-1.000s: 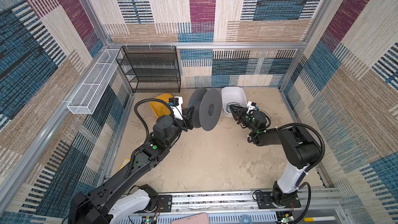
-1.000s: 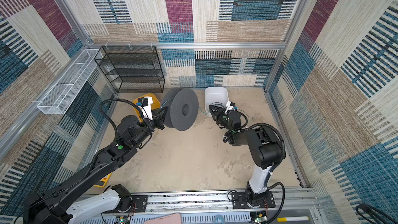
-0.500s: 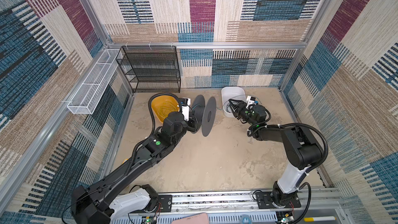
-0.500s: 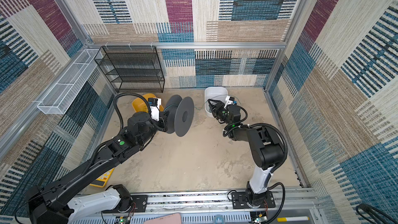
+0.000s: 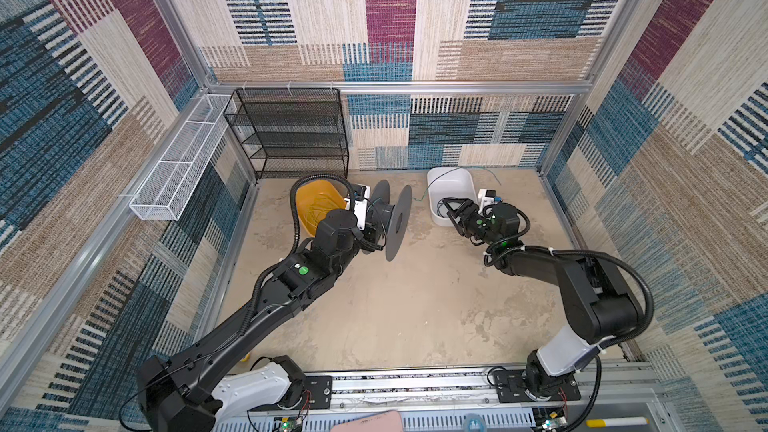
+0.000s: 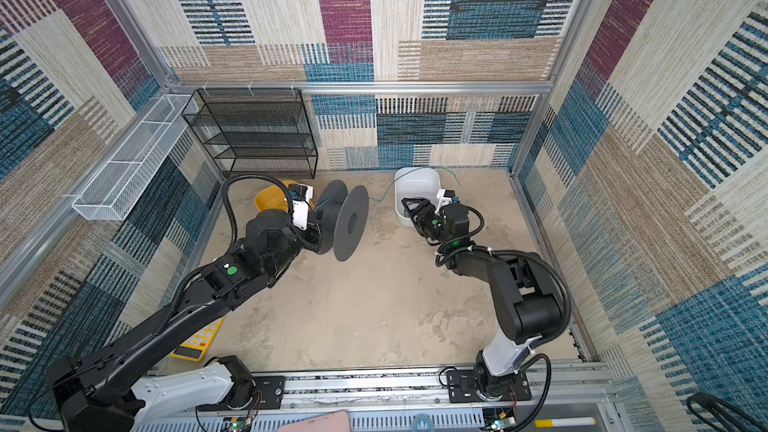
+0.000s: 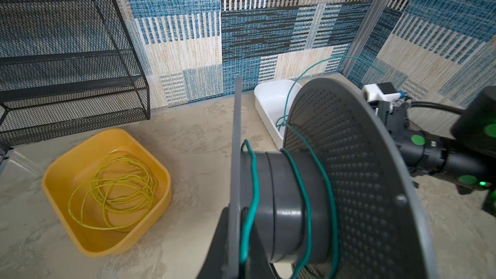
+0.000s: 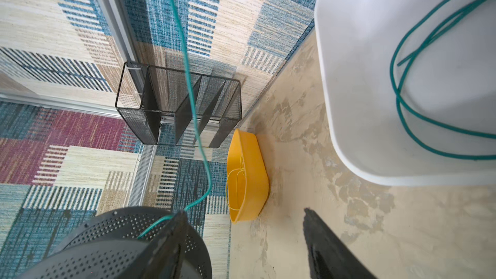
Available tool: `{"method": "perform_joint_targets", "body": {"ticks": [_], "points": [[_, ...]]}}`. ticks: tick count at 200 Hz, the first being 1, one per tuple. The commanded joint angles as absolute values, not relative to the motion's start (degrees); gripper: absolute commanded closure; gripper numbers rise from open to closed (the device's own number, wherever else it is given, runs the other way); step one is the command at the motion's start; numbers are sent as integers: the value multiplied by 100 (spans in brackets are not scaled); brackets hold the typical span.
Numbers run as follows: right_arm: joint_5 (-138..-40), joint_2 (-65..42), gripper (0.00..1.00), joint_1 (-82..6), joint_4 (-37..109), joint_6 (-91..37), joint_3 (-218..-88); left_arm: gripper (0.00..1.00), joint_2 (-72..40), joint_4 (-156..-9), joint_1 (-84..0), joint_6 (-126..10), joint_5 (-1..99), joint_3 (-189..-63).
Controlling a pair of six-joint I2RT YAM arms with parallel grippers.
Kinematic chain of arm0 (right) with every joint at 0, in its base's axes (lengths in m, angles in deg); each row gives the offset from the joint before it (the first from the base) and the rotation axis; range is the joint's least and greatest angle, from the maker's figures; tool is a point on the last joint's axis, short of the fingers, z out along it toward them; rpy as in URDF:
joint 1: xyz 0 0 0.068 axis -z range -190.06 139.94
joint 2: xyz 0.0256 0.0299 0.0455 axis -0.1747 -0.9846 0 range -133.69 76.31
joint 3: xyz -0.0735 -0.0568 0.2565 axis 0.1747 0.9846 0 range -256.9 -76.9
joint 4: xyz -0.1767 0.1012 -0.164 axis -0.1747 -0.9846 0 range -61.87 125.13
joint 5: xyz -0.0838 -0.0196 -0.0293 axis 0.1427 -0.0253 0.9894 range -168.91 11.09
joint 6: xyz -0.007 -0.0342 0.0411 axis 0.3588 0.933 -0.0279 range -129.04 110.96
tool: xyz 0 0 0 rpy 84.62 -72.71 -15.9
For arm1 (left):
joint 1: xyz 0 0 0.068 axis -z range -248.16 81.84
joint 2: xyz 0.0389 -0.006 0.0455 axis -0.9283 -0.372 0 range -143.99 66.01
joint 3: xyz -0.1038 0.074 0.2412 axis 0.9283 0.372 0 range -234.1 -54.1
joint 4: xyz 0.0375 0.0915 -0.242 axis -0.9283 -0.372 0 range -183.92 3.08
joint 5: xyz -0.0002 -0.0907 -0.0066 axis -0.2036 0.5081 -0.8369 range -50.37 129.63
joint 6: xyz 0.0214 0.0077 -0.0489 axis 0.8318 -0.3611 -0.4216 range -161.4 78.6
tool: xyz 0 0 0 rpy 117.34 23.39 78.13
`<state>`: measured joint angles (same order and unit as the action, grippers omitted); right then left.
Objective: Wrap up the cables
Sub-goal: 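Open the right gripper and draw it back from the white tub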
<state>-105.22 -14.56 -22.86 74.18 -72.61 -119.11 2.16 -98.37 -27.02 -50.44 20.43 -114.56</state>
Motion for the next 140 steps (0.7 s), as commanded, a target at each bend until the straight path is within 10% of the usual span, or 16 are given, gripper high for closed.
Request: {"method": "perform_joint_targets", "body": {"ticks": [1,140], "points": [[-10126,-808,30,-2276,6385,-6143,-11810,100,245,-9720,-2707,-4939,1906,-11528],[-10146,98,14,-804,4213,-5869,-13014,100,715,-10087,-2704,-5265,1968,-11360]]}}
